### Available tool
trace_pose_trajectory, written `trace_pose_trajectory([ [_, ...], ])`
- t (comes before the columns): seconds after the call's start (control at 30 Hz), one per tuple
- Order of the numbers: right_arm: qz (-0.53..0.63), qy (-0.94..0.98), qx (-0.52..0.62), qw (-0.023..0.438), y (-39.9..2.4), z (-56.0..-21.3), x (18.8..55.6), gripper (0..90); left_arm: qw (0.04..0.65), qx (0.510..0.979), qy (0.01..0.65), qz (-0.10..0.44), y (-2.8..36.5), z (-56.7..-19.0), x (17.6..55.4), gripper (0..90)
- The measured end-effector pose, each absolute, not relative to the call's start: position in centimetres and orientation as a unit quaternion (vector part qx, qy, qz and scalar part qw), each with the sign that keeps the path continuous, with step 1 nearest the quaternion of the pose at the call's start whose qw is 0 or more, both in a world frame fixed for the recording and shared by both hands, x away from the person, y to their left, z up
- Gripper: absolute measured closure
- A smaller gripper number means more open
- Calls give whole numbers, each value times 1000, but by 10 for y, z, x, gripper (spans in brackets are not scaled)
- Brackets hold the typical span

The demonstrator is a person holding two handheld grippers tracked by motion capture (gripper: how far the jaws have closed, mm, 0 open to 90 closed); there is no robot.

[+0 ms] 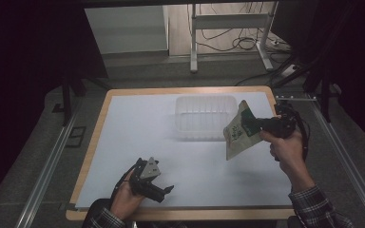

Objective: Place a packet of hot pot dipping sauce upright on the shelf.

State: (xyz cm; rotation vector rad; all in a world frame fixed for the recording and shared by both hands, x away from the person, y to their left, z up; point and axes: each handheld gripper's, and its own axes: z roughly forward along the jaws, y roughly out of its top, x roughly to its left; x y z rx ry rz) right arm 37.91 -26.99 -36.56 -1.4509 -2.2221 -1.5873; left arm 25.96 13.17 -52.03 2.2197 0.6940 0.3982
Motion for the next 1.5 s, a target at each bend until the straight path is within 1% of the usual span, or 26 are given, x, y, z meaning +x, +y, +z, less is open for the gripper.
trace_pose_trajectory([
  [0.4, -506, -716, -481, 10, -261, -356, 404, 890, 380, 871, 270, 156, 132, -520, 260, 0],
  [0.67, -498, -713, -494, 5, -257, -357, 423, 890, 384, 870, 270, 153, 133, -520, 260, 0],
  [1.03, -492, -705, -511, -1, -256, -358, 447, 890, 395, 864, 274, 148, 136, -519, 261, 0],
  [1.5, -484, -701, -524, -16, -247, -354, 480, 891, 424, 852, 279, 125, 141, -516, 262, 0],
])
